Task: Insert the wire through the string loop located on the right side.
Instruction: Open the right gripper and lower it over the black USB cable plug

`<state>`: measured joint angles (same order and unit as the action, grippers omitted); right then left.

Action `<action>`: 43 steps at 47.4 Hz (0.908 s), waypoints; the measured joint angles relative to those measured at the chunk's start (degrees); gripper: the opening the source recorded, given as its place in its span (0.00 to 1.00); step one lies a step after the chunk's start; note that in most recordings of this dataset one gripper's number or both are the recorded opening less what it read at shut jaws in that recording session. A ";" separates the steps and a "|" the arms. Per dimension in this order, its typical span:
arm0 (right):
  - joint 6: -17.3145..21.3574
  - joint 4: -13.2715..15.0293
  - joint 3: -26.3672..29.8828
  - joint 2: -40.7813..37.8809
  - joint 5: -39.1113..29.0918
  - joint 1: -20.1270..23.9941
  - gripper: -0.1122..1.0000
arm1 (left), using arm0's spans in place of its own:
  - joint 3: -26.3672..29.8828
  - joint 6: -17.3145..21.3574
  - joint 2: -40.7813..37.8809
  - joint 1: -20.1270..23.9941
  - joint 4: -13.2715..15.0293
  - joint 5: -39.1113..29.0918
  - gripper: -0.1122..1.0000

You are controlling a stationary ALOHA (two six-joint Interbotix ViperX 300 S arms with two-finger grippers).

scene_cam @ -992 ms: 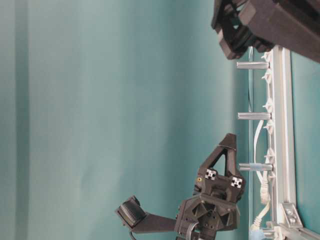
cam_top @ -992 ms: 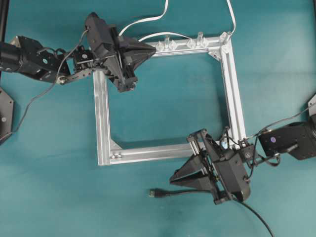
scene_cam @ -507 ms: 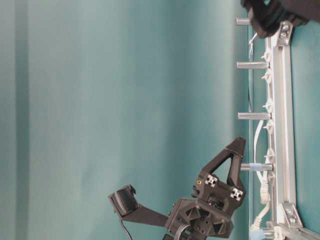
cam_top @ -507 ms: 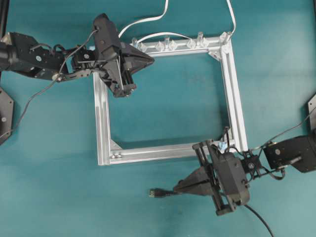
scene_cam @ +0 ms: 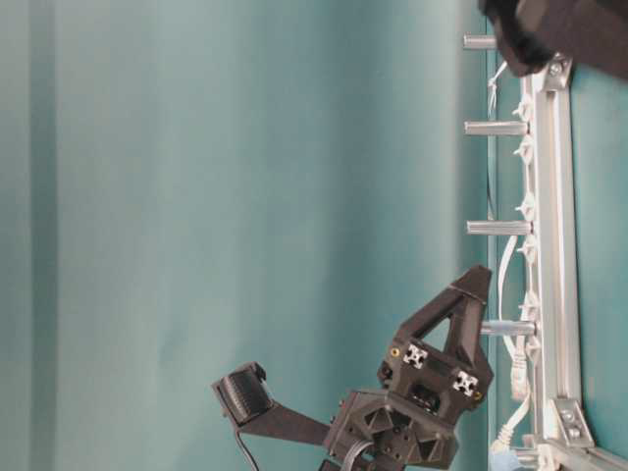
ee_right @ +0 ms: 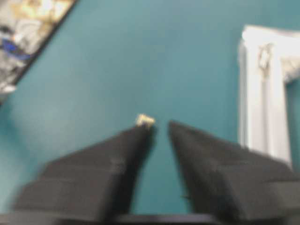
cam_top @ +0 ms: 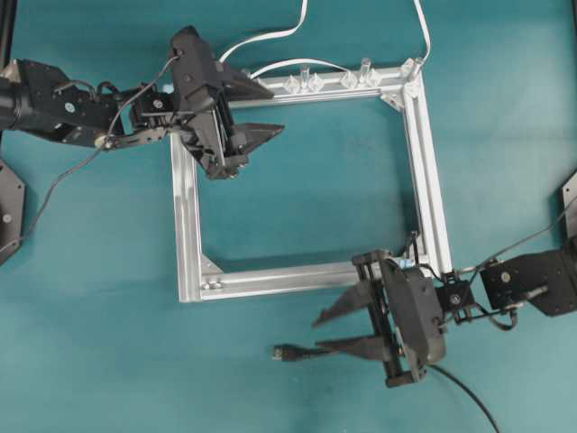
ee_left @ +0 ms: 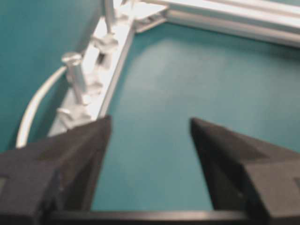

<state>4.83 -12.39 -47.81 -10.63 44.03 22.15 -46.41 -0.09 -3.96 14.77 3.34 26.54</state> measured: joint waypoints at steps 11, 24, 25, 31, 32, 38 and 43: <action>-0.18 -4.92 0.18 -0.09 0.00 2.37 0.87 | 0.00 0.00 0.09 -0.09 -0.09 -0.09 0.71; -0.26 -8.53 0.44 -0.88 -0.09 3.16 0.87 | 0.00 0.00 0.09 -0.09 0.00 -0.09 0.71; -0.26 -8.70 0.53 -0.97 0.00 3.25 0.87 | 0.00 -0.09 0.09 0.00 0.00 -0.09 0.71; -0.26 -8.88 1.05 -2.02 -0.18 3.60 0.87 | 0.00 -0.09 0.09 -0.09 0.00 -0.09 0.71; -0.26 -8.88 1.23 -2.20 -0.26 3.69 0.87 | 0.00 0.00 0.00 -0.09 0.00 0.00 0.71; -0.26 -8.96 2.72 -4.22 -1.41 4.04 0.87 | -0.09 0.00 0.09 -0.09 0.00 -0.18 0.71; -0.26 -8.96 4.04 -5.89 -2.81 4.48 0.86 | -0.09 0.00 0.09 -0.09 0.00 -0.09 0.71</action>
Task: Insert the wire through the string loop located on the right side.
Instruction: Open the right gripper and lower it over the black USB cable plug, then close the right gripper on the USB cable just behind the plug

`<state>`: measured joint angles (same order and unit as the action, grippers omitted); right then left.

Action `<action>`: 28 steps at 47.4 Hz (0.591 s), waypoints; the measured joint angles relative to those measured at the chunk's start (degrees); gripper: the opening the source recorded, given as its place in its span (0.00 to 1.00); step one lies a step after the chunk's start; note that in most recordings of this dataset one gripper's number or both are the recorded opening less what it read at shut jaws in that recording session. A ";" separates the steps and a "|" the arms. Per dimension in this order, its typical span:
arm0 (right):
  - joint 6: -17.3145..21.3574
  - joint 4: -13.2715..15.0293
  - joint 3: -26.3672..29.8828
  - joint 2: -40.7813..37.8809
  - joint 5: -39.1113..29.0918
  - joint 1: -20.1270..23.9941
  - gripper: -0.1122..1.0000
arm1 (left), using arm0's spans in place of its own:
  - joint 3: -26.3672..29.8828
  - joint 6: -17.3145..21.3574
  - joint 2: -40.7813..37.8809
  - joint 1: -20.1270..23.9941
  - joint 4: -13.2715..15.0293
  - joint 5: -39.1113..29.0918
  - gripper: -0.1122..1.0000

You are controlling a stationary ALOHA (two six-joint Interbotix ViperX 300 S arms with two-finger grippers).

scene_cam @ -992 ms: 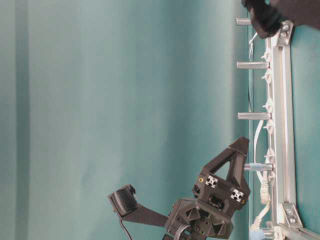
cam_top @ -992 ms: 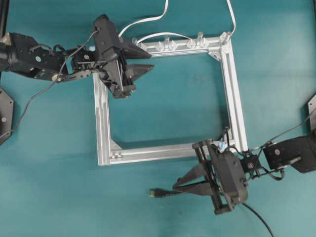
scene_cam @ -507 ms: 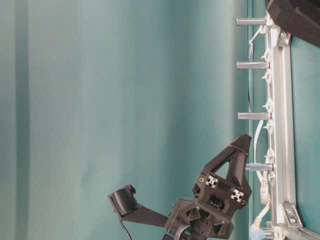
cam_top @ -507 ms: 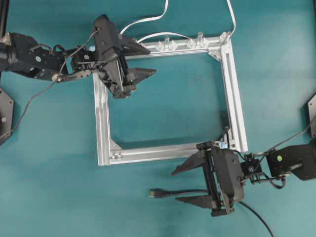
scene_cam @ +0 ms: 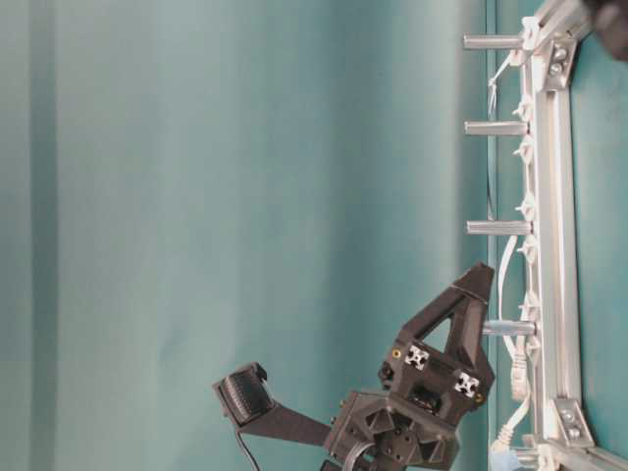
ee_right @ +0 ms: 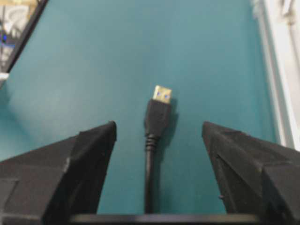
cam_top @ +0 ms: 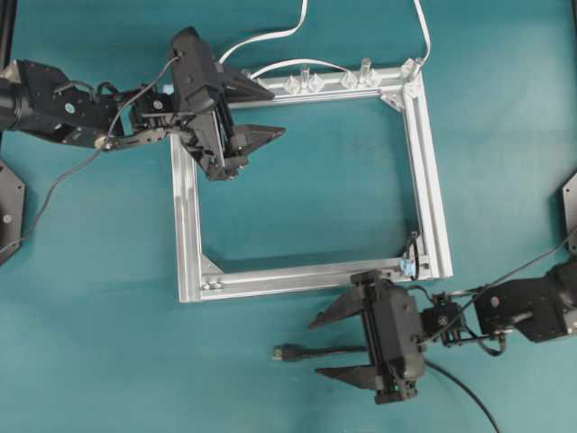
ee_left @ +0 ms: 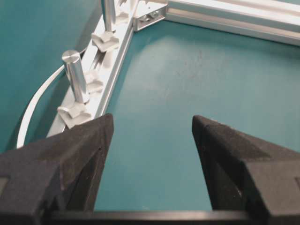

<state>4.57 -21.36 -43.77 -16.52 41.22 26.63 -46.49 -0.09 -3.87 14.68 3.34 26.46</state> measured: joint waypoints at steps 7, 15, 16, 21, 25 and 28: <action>0.00 0.00 1.14 -1.67 -1.58 0.70 0.86 | 0.00 0.00 0.00 0.09 -0.09 -0.18 0.71; 0.00 -0.79 1.41 -2.90 -2.37 0.79 0.86 | -0.09 -0.09 0.00 0.00 -0.09 -0.53 0.71; 0.00 -0.97 1.58 -3.08 -2.46 0.79 0.86 | -0.18 0.00 0.00 0.00 0.00 -0.62 0.70; 0.00 -2.02 2.20 -3.78 -2.64 0.79 0.84 | -0.09 -0.09 0.00 0.00 0.00 -0.62 0.71; -0.18 -3.52 2.64 -4.48 -2.64 0.79 0.81 | -0.18 -0.09 0.00 0.00 -0.09 -0.62 0.70; -0.70 -4.66 2.90 -4.92 -2.55 0.79 0.79 | -0.18 -0.09 0.00 0.00 -0.09 -0.62 0.70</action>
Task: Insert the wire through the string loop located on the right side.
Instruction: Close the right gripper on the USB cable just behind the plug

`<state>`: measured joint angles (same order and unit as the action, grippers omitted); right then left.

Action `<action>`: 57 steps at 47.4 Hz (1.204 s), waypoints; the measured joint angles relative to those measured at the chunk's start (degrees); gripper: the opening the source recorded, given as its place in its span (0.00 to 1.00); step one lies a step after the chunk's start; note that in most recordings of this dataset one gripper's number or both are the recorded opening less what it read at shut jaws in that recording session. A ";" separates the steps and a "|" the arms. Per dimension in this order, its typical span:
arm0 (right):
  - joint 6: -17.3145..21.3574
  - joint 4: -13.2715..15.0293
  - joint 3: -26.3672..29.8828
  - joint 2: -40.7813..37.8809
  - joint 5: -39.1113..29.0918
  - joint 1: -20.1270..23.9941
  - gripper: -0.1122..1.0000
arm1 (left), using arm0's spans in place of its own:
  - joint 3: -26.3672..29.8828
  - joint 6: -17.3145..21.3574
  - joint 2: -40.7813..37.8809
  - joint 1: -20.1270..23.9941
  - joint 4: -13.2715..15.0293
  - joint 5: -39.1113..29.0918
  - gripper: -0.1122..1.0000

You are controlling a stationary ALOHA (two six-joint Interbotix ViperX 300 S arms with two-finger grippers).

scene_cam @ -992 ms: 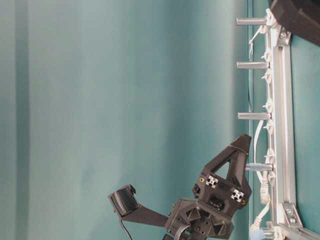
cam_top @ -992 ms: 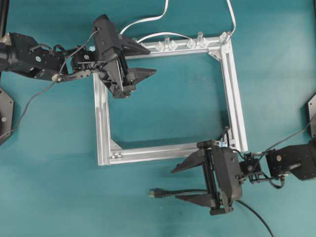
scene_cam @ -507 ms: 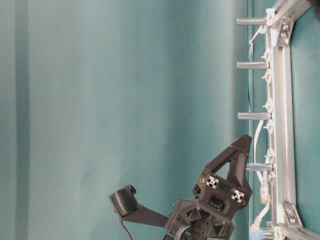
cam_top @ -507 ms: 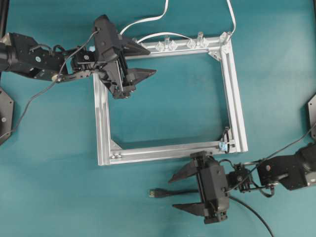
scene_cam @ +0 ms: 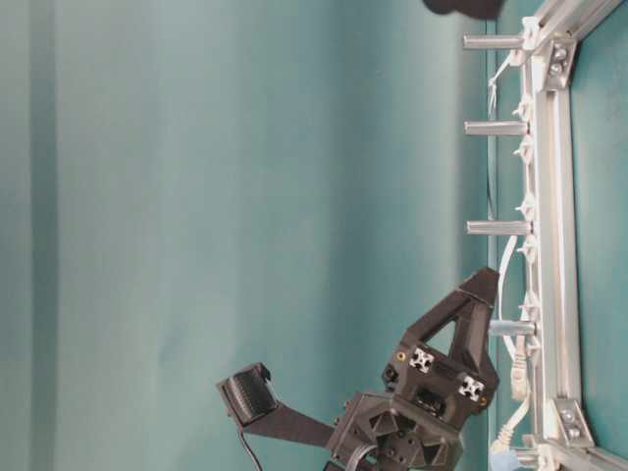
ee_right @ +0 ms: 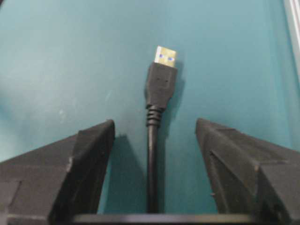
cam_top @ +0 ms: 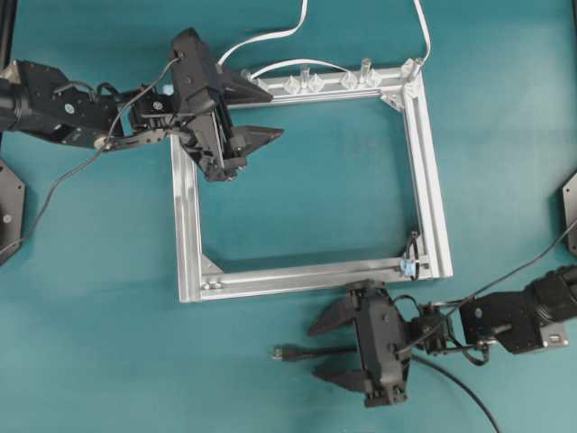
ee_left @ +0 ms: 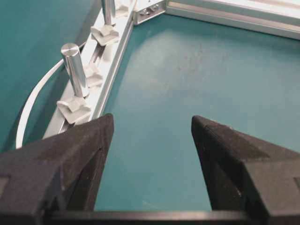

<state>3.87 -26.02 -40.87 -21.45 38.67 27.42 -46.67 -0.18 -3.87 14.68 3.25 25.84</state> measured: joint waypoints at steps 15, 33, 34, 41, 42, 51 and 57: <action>-1.85 -1.41 0.35 -0.09 -1.23 0.09 0.76 | 0.09 0.00 -0.09 0.00 0.00 -0.09 0.70; -1.93 -1.58 0.88 -0.09 -2.29 0.00 0.68 | 0.09 0.00 0.00 0.00 0.00 -0.09 0.70; -1.85 -1.49 0.88 0.00 -2.46 0.00 0.66 | 0.09 0.00 0.00 0.00 0.00 -0.09 0.70; -1.93 -1.76 1.05 0.00 -4.22 -0.18 0.43 | 0.09 0.00 0.00 0.00 0.00 -0.18 0.70; -1.85 -1.76 1.05 0.00 -4.57 -0.18 0.37 | 0.09 0.00 0.00 0.00 0.09 -0.09 0.70; -1.85 -1.76 1.49 -0.18 -5.89 -0.26 0.21 | 0.09 -0.09 -0.09 -0.09 0.00 -0.09 0.70; -1.85 -1.76 1.58 -0.35 -6.06 -0.26 0.21 | 0.09 -0.09 0.00 -0.26 0.09 -0.35 0.70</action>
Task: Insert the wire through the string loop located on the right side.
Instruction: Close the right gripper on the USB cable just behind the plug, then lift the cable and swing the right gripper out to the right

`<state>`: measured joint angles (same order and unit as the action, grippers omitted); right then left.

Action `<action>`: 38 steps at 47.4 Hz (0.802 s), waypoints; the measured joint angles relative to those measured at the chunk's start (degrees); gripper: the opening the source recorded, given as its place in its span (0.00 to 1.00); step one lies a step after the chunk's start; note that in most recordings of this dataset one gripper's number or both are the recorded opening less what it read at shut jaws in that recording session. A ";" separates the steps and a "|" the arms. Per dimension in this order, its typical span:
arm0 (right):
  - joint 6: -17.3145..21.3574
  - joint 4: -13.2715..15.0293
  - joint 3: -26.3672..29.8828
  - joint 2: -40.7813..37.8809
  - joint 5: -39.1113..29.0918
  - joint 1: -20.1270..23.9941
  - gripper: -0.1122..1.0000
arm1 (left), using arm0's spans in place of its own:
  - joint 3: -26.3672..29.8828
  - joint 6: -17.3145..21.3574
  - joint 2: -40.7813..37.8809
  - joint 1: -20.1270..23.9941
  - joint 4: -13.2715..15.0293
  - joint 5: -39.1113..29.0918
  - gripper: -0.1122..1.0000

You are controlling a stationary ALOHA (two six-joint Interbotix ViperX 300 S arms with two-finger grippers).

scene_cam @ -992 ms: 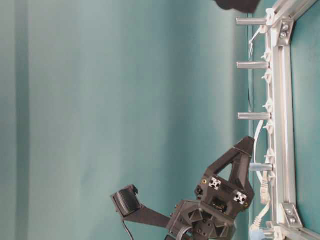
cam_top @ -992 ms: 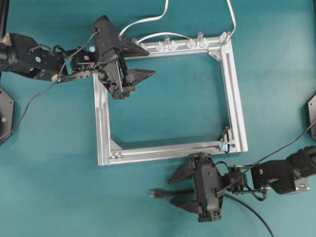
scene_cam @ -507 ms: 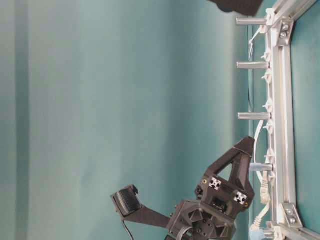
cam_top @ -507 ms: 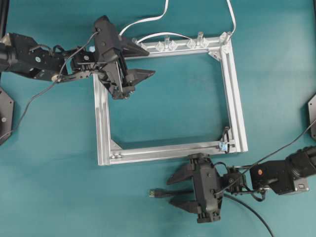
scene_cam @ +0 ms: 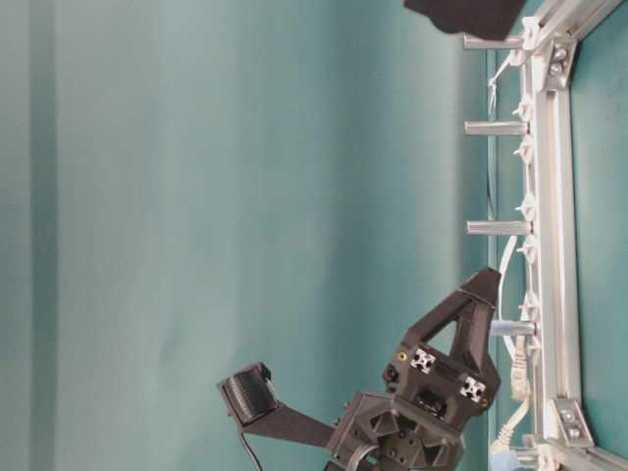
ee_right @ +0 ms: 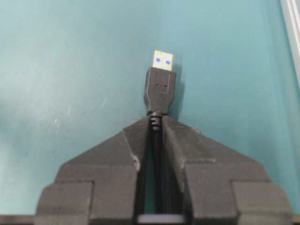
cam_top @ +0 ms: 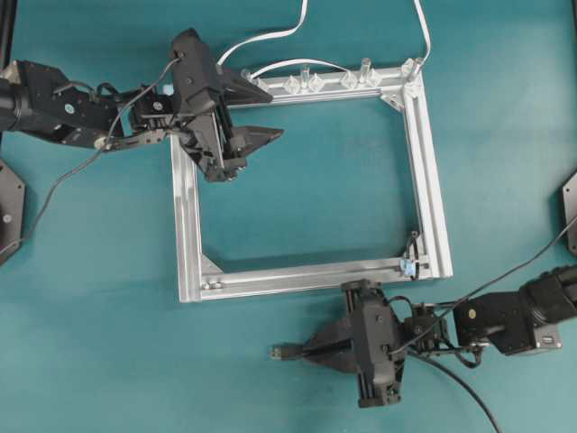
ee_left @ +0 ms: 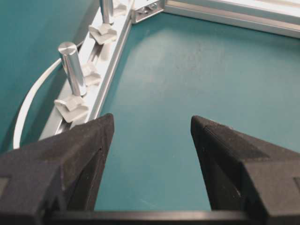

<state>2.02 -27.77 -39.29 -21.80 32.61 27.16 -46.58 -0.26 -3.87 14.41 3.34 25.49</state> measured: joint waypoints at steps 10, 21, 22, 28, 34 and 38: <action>0.00 0.00 0.00 0.09 -0.70 0.00 0.21 | -0.09 0.09 0.00 -0.62 -0.09 -1.32 0.70; 0.00 0.00 0.18 0.35 -1.41 -0.09 0.21 | -0.09 0.09 0.00 -0.88 0.00 -1.58 0.70; 0.00 0.00 0.18 0.44 -1.49 -0.09 0.21 | 0.00 0.00 -0.09 -0.88 0.00 -1.58 0.70; 0.00 0.00 0.09 1.23 -2.11 -0.18 0.21 | 0.00 0.09 -0.09 -1.05 -0.09 -1.58 0.70; -0.88 0.09 -0.62 3.87 -5.36 -0.09 0.21 | 0.00 0.09 0.00 -1.41 -0.09 -1.67 0.70; -2.64 0.09 -0.97 5.98 -8.53 -0.09 0.21 | 0.00 0.00 0.00 -1.85 0.00 -1.67 0.70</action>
<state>-0.62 -27.69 -40.25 -15.82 24.08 27.07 -46.58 -0.26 -3.87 12.57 3.34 23.82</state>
